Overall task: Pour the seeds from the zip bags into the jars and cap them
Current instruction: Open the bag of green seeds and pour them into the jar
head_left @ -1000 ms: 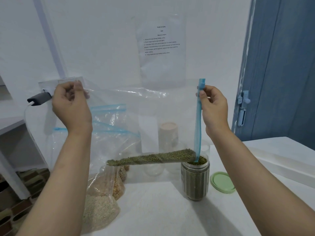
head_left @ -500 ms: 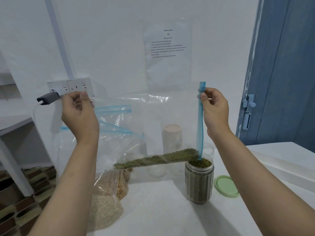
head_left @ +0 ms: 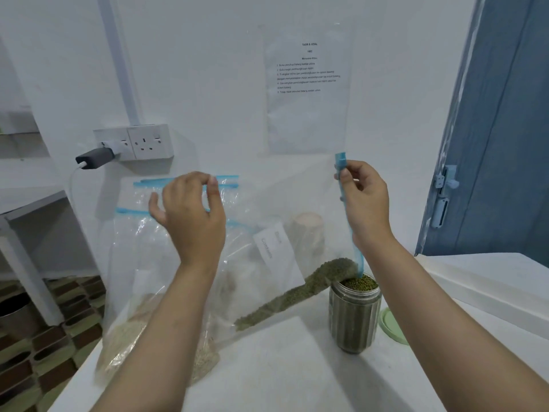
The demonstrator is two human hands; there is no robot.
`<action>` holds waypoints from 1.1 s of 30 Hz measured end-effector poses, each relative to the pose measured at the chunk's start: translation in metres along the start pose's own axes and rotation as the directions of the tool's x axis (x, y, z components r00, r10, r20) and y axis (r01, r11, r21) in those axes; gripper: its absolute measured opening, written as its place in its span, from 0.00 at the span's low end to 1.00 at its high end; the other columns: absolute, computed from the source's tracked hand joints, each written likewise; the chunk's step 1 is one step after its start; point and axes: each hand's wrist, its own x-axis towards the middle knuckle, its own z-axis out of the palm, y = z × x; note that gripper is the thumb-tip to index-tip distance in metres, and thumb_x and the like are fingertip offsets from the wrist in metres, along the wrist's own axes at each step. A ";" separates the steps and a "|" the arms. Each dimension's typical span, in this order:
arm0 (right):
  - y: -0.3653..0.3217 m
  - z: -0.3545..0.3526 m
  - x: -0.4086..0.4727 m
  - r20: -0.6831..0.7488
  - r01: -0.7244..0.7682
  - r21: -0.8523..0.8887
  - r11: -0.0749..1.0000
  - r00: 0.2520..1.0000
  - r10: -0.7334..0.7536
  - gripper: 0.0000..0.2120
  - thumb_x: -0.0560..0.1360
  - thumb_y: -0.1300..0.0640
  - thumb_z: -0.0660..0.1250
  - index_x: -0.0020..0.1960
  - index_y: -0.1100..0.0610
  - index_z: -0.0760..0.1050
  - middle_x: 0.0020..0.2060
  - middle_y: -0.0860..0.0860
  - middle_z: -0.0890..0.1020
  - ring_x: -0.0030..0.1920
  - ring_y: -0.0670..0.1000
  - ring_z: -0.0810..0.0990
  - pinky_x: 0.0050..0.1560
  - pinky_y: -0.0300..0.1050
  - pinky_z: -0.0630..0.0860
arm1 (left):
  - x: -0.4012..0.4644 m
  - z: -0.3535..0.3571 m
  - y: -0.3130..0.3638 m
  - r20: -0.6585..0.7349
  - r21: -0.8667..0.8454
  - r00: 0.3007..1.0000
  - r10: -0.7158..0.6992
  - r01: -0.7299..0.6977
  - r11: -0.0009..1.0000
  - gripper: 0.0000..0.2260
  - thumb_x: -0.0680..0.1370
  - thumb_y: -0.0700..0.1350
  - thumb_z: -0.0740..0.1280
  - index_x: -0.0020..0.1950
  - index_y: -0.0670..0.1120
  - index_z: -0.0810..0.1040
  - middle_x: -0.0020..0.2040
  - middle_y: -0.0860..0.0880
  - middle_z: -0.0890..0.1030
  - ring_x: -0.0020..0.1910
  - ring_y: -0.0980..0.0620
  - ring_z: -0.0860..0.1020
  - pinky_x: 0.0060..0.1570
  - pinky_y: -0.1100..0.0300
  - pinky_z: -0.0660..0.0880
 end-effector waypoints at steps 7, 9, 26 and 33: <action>-0.005 0.009 -0.005 0.144 -0.011 -0.042 0.999 0.989 0.017 0.08 0.81 0.59 0.65 0.50 0.48 0.79 0.42 0.42 0.82 0.40 0.36 0.77 0.49 0.43 0.76 | -0.013 0.018 0.040 0.265 -0.293 0.937 0.227 -0.146 0.945 0.14 0.81 0.54 0.63 0.58 0.46 0.80 0.55 0.51 0.82 0.55 0.49 0.79 0.58 0.44 0.74; -0.007 0.009 -0.005 0.166 -0.014 -0.046 0.999 0.986 0.021 0.07 0.81 0.59 0.65 0.51 0.49 0.80 0.41 0.42 0.83 0.40 0.36 0.78 0.48 0.41 0.77 | -0.015 0.022 0.052 0.379 -0.304 0.897 0.228 -0.112 0.946 0.17 0.81 0.56 0.65 0.63 0.47 0.78 0.58 0.53 0.81 0.57 0.52 0.78 0.58 0.50 0.75; 0.005 -0.013 -0.016 0.323 0.073 -0.155 0.985 0.946 -0.019 0.06 0.80 0.54 0.68 0.54 0.45 0.80 0.48 0.40 0.83 0.50 0.44 0.79 0.50 0.39 0.75 | -0.022 0.039 0.060 0.439 -0.418 0.895 0.084 0.121 0.900 0.03 0.78 0.47 0.71 0.46 0.50 0.79 0.40 0.58 0.83 0.43 0.56 0.82 0.47 0.59 0.78; 0.041 -0.050 -0.037 0.321 0.036 -0.317 0.948 0.944 0.072 0.06 0.80 0.51 0.67 0.54 0.46 0.80 0.49 0.40 0.82 0.48 0.40 0.77 0.46 0.29 0.72 | -0.025 0.034 0.056 0.421 -0.455 0.907 0.029 0.183 0.872 0.04 0.78 0.44 0.71 0.44 0.51 0.79 0.39 0.58 0.82 0.42 0.55 0.81 0.42 0.69 0.74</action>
